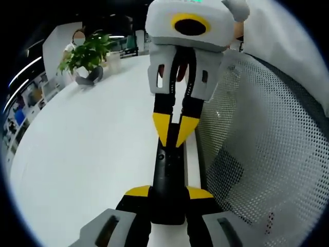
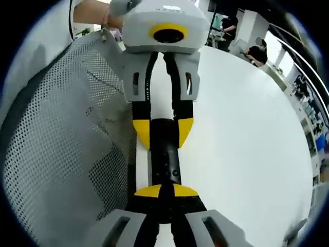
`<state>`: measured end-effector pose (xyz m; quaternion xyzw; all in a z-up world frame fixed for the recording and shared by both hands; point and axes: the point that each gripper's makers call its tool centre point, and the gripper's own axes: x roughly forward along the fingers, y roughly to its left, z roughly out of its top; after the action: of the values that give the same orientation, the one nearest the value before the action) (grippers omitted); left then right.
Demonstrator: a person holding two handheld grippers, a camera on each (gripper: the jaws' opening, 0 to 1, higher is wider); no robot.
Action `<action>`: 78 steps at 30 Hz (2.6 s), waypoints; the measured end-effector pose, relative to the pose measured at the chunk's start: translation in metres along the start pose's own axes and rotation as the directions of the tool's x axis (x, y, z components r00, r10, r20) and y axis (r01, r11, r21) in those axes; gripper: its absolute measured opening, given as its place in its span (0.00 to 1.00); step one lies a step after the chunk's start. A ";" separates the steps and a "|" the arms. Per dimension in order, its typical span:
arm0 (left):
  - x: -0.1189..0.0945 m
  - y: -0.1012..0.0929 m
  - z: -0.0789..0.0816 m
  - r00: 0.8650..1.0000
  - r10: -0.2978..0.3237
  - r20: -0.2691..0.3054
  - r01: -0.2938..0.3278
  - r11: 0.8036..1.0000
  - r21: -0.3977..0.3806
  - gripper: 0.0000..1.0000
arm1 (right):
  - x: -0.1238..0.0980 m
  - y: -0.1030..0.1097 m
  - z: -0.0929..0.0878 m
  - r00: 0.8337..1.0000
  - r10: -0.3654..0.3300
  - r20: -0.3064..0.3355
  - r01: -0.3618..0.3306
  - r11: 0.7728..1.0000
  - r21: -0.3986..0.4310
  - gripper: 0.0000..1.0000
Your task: Press the specified remote control buttons in sequence, fully releasing each button before pressing the next.
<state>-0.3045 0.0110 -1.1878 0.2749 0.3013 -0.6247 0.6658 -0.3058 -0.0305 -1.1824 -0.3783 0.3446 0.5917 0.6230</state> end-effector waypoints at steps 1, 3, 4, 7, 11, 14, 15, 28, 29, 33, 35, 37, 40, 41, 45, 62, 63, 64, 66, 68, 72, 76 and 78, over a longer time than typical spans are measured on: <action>0.000 0.000 0.000 1.000 0.000 0.002 0.000 1.000 -0.001 0.24 | 0.000 -0.001 0.001 1.000 0.003 0.010 -0.004 1.000 0.019 0.03; 0.000 0.000 0.000 1.000 0.001 0.004 -0.001 1.000 -0.003 0.24 | 0.000 -0.001 0.001 1.000 0.012 0.019 -0.013 0.999 0.039 0.03; 0.000 0.000 0.000 1.000 0.002 0.004 -0.002 1.000 -0.004 0.24 | 0.000 -0.001 0.002 1.000 0.014 0.015 -0.015 0.999 0.040 0.03; 0.000 0.000 0.000 1.000 0.001 -0.005 -0.001 1.000 0.002 0.24 | 0.000 0.000 0.002 0.999 0.026 -0.027 -0.027 0.999 -0.024 0.03; 0.000 0.000 0.000 1.000 -0.002 -0.004 0.002 1.000 0.004 0.24 | 0.001 0.001 0.002 0.996 0.035 -0.079 -0.047 0.987 -0.156 0.03; 0.000 0.000 0.000 1.000 -0.001 -0.002 0.001 1.000 0.002 0.24 | 0.002 0.002 0.001 0.993 0.074 -0.097 -0.082 0.993 -0.088 0.02; 0.000 0.000 0.001 1.000 -0.001 -0.002 0.001 1.000 0.002 0.24 | 0.002 0.001 0.002 0.992 0.089 -0.089 -0.093 0.994 -0.047 0.02; 0.001 0.001 0.001 1.000 0.010 0.010 -0.010 1.000 -0.011 0.24 | 0.004 0.000 0.004 0.993 0.011 -0.114 -0.018 0.998 -0.065 0.03; 0.001 0.001 0.001 1.000 0.010 0.012 -0.010 1.000 -0.011 0.24 | 0.003 0.000 0.004 0.994 0.010 -0.109 -0.017 0.998 -0.067 0.03; 0.001 0.001 0.000 1.000 0.010 0.007 -0.009 1.000 -0.010 0.24 | 0.002 -0.001 0.004 0.997 0.000 -0.079 -0.006 0.997 -0.074 0.02; 0.001 0.001 0.000 1.000 0.007 0.003 -0.007 1.000 -0.010 0.24 | 0.002 -0.001 0.004 0.998 0.002 -0.069 -0.005 0.999 -0.041 0.02; 0.001 0.001 0.001 1.000 0.004 -0.009 -0.004 1.000 -0.007 0.24 | 0.003 -0.001 0.004 0.998 -0.003 -0.070 0.000 0.999 -0.032 0.02; 0.002 0.001 0.001 1.000 0.002 -0.016 -0.002 1.000 -0.001 0.24 | 0.003 0.000 0.005 0.997 -0.011 -0.072 0.008 0.999 -0.046 0.02; 0.002 0.001 0.001 1.000 0.001 -0.013 -0.001 1.000 -0.003 0.24 | 0.003 -0.001 0.005 0.997 -0.016 -0.073 0.008 0.995 -0.099 0.02; 0.001 0.001 0.001 1.000 0.003 0.000 -0.003 1.000 -0.005 0.24 | 0.003 0.002 0.006 0.996 -0.021 -0.088 0.004 0.982 -0.188 0.01; 0.001 0.001 0.001 1.000 0.003 0.014 -0.003 1.000 -0.006 0.24 | 0.005 -0.001 0.006 0.995 0.025 -0.092 -0.019 0.998 0.066 0.00; 0.001 0.001 0.001 1.000 0.003 0.016 -0.003 1.000 -0.006 0.24 | 0.005 -0.001 0.006 0.996 0.023 -0.087 -0.018 0.998 0.062 0.00; 0.001 0.001 0.001 1.000 0.003 0.018 -0.003 1.000 -0.007 0.24 | 0.005 -0.001 0.005 0.998 0.021 -0.066 -0.017 0.998 0.058 0.00; 0.001 0.002 0.001 1.000 0.004 0.024 -0.004 1.000 -0.012 0.24 | 0.004 -0.002 0.007 1.000 0.022 -0.007 -0.021 0.994 0.104 0.00; 0.001 0.002 0.001 1.000 0.007 0.031 -0.006 1.000 -0.014 0.24 | 0.004 -0.005 0.007 1.000 0.016 0.020 -0.018 0.992 0.127 0.00; 0.000 0.002 0.001 0.999 0.004 0.035 -0.004 1.000 -0.012 0.24 | 0.003 -0.006 0.007 0.999 0.033 0.011 -0.035 0.988 0.152 0.00; 0.000 0.002 0.001 0.999 0.003 0.037 -0.002 1.000 -0.011 0.24 | 0.003 -0.003 0.008 0.999 0.034 -0.014 -0.032 0.995 0.094 0.00; 0.000 0.002 0.001 0.999 0.003 0.040 -0.002 1.000 -0.011 0.24 | 0.003 0.000 0.009 0.999 0.047 -0.005 -0.046 0.994 0.099 0.00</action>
<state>-0.3028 0.0101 -1.1873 0.2590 0.2912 -0.6275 0.6740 -0.3055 -0.0209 -1.1807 -0.3410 0.3845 0.5868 0.6257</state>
